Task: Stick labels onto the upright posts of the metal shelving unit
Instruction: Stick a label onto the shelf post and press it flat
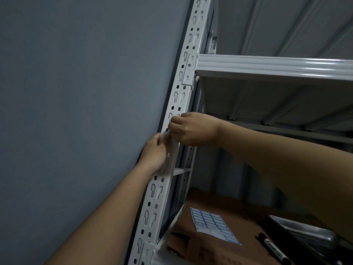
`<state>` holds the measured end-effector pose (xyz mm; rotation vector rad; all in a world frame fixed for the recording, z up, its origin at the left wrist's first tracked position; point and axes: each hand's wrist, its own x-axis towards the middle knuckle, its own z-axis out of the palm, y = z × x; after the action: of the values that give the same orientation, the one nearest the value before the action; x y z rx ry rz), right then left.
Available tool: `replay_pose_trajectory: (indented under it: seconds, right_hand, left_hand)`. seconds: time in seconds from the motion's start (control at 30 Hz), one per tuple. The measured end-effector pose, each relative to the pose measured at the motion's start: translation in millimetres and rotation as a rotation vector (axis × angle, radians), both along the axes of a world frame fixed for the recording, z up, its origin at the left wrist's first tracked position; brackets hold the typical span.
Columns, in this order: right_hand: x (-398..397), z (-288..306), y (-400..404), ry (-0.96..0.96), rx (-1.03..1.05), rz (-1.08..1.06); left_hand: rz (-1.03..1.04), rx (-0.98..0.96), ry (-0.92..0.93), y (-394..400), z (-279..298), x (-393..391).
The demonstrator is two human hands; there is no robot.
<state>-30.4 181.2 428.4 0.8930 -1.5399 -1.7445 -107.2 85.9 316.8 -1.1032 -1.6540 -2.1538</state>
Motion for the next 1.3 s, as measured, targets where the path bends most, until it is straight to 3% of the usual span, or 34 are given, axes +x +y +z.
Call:
replay_pose_trajectory:
  seconds: [0.17,0.23,0.5,0.67,0.83,0.97,1.13,1.3]
  right_hand:
    - [-6.0,1.6,-2.9,0.018,-0.035,-0.009]
    - [-4.9,2.7,-3.3,-0.013,-0.161,-0.009]
    - [19.2,-60.5,13.7,0.003,-1.621,0.365]
    - [11.8,-93.8,15.6,-0.164,-2.195,0.537]
    - [-3.5,-97.6,-0.7,-0.501,-2.368,0.663]
    - [-10.5,-97.5,-4.5,-0.521,-2.468,0.81]
    - [-14.8,-98.1,-3.6,-0.685,-2.559,0.886]
    - [-14.0,-99.2,2.9,-0.825,-2.447,0.826]
  left_hand:
    - [-0.007,0.005,-0.008,0.4,0.0,0.1]
    - [0.005,-0.004,-0.007,-0.1,-0.2,0.1]
    - [0.022,0.007,0.02,0.8,-2.6,-1.0]
    - [0.069,-0.01,0.017,3.4,-2.9,-1.5]
    - [0.085,-0.077,0.0,0.6,0.1,0.3]
    - [0.162,-0.176,-0.014,-6.5,5.5,4.1]
    - [0.611,-0.309,0.258,-17.9,11.3,19.0]
    - [0.751,-0.245,0.44,-16.7,21.2,28.0]
